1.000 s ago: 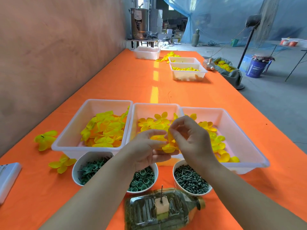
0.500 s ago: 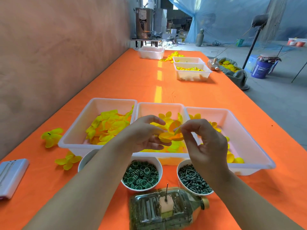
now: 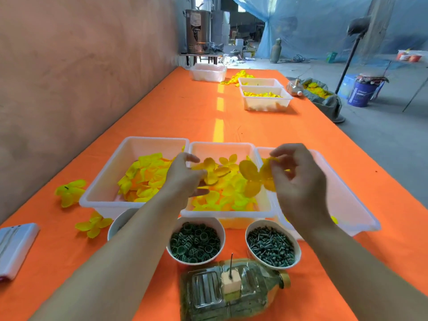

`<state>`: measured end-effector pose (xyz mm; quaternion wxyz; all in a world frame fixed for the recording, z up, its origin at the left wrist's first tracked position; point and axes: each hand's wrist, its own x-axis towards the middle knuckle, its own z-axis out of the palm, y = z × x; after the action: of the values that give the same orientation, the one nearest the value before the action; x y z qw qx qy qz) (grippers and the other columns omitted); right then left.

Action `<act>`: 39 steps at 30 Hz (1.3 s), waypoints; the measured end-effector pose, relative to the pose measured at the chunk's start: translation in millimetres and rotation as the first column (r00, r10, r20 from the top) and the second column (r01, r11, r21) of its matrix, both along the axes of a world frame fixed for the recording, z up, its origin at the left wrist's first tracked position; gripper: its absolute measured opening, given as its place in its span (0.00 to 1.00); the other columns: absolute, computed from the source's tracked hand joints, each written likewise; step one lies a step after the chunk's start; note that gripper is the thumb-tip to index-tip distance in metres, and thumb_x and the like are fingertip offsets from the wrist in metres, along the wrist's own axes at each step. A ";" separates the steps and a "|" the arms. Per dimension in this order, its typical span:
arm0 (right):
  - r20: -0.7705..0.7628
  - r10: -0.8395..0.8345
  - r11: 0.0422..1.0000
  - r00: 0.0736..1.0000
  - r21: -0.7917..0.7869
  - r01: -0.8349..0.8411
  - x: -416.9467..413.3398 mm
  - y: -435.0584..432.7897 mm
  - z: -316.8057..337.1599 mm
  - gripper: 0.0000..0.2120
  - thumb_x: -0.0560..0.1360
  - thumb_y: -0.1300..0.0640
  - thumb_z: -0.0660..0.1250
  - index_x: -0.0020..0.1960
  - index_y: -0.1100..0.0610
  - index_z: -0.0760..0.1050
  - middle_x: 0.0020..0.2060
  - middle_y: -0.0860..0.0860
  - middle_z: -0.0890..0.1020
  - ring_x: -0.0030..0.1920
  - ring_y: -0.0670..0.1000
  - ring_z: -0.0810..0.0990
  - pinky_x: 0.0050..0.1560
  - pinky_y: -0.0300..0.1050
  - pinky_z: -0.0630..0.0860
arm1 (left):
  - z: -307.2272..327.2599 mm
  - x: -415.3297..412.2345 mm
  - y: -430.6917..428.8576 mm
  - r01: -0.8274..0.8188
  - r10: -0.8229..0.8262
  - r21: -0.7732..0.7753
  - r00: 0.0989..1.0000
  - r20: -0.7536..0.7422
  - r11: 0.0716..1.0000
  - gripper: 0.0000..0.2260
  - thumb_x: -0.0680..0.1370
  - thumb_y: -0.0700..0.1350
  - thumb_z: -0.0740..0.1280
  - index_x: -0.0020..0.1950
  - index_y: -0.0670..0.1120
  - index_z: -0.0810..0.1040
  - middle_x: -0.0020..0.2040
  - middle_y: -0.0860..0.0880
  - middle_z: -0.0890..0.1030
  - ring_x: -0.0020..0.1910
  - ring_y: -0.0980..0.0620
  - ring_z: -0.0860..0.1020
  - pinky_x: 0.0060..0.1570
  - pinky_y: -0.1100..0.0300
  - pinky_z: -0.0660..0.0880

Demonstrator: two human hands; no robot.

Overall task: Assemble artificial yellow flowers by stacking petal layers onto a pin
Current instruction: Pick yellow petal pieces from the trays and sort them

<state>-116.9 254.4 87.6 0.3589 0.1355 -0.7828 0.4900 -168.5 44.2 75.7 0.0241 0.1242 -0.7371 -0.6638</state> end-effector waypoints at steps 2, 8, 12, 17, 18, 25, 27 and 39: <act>0.335 0.151 0.983 0.930 -0.149 -0.106 -12.7 -0.8 -4.4 0.14 0.77 0.65 0.68 0.52 0.46 0.76 0.36 0.52 0.77 0.39 0.51 0.76 0.42 0.48 0.74 | 6.7 0.9 9.4 0.037 -0.049 -0.091 0.990 -0.133 0.995 0.14 0.76 0.31 0.67 0.45 0.51 0.72 0.48 0.44 0.73 0.36 0.45 0.79 0.28 0.55 0.80; 0.514 0.399 0.891 0.759 -0.412 -0.190 -14.8 -12.4 -10.5 0.10 0.73 0.68 0.72 0.45 0.54 0.84 0.35 0.52 0.83 0.37 0.49 0.80 0.43 0.49 0.79 | 8.5 13.5 28.2 0.119 -0.200 -0.332 0.954 -0.223 0.936 0.17 0.73 0.30 0.61 0.36 0.47 0.84 0.36 0.45 0.82 0.34 0.47 0.80 0.36 0.47 0.83; 0.516 0.366 0.903 0.774 -0.399 -0.162 -16.0 -16.1 -9.5 0.06 0.71 0.64 0.76 0.37 0.59 0.81 0.31 0.54 0.82 0.33 0.52 0.79 0.38 0.47 0.77 | 8.8 18.1 27.9 0.279 -0.280 0.044 0.960 0.015 0.959 0.12 0.75 0.48 0.64 0.44 0.43 0.84 0.45 0.40 0.84 0.44 0.43 0.83 0.41 0.46 0.82; 0.464 0.285 0.954 0.839 -0.225 -0.199 -18.7 -17.2 -10.0 0.19 0.72 0.54 0.77 0.28 0.56 0.72 0.20 0.46 0.73 0.23 0.45 0.69 0.29 0.35 0.67 | 0.6 30.1 18.7 0.464 -0.469 0.139 0.883 0.006 0.875 0.15 0.67 0.54 0.79 0.46 0.44 0.85 0.43 0.45 0.85 0.43 0.50 0.83 0.39 0.55 0.80; 0.458 0.277 0.958 0.845 -0.198 -0.207 -19.6 -17.6 -10.4 0.20 0.71 0.53 0.77 0.27 0.55 0.71 0.19 0.45 0.73 0.22 0.44 0.69 0.28 0.35 0.66 | -1.4 31.9 17.9 0.458 -0.464 0.166 0.886 -0.001 0.873 0.14 0.66 0.50 0.80 0.44 0.44 0.84 0.42 0.45 0.84 0.43 0.51 0.83 0.41 0.53 0.80; 0.600 0.527 0.832 0.602 -0.510 -0.219 -22.0 -13.1 -12.8 0.15 0.64 0.49 0.76 0.33 0.57 0.75 0.23 0.50 0.74 0.26 0.49 0.69 0.28 0.40 0.67 | -10.9 32.5 20.3 0.291 -0.291 0.459 0.954 -0.072 0.840 0.06 0.71 0.44 0.72 0.35 0.51 0.82 0.40 0.49 0.83 0.38 0.52 0.81 0.42 0.52 0.80; 0.625 0.597 0.787 0.503 -0.579 -0.214 -20.1 -8.1 -15.3 0.14 0.63 0.50 0.76 0.36 0.59 0.76 0.25 0.50 0.74 0.27 0.49 0.70 0.28 0.39 0.68 | -12.4 30.9 15.3 0.259 -0.253 0.525 0.964 -0.084 0.811 0.05 0.69 0.46 0.72 0.33 0.52 0.82 0.40 0.51 0.84 0.38 0.52 0.80 0.44 0.52 0.80; 0.528 0.626 0.753 0.574 -0.600 -0.270 -16.4 20.1 -17.1 0.09 0.66 0.58 0.73 0.46 0.59 0.81 0.38 0.54 0.82 0.37 0.51 0.80 0.42 0.46 0.76 | -20.1 25.0 -7.1 -0.046 0.086 0.338 0.991 -0.104 0.940 0.08 0.72 0.41 0.76 0.36 0.49 0.80 0.40 0.50 0.81 0.43 0.54 0.78 0.46 0.55 0.76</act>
<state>-133.3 274.5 70.5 -0.0868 0.0505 -0.6558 0.7482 -143.4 37.1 55.6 0.0680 0.1120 -0.6064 -0.7843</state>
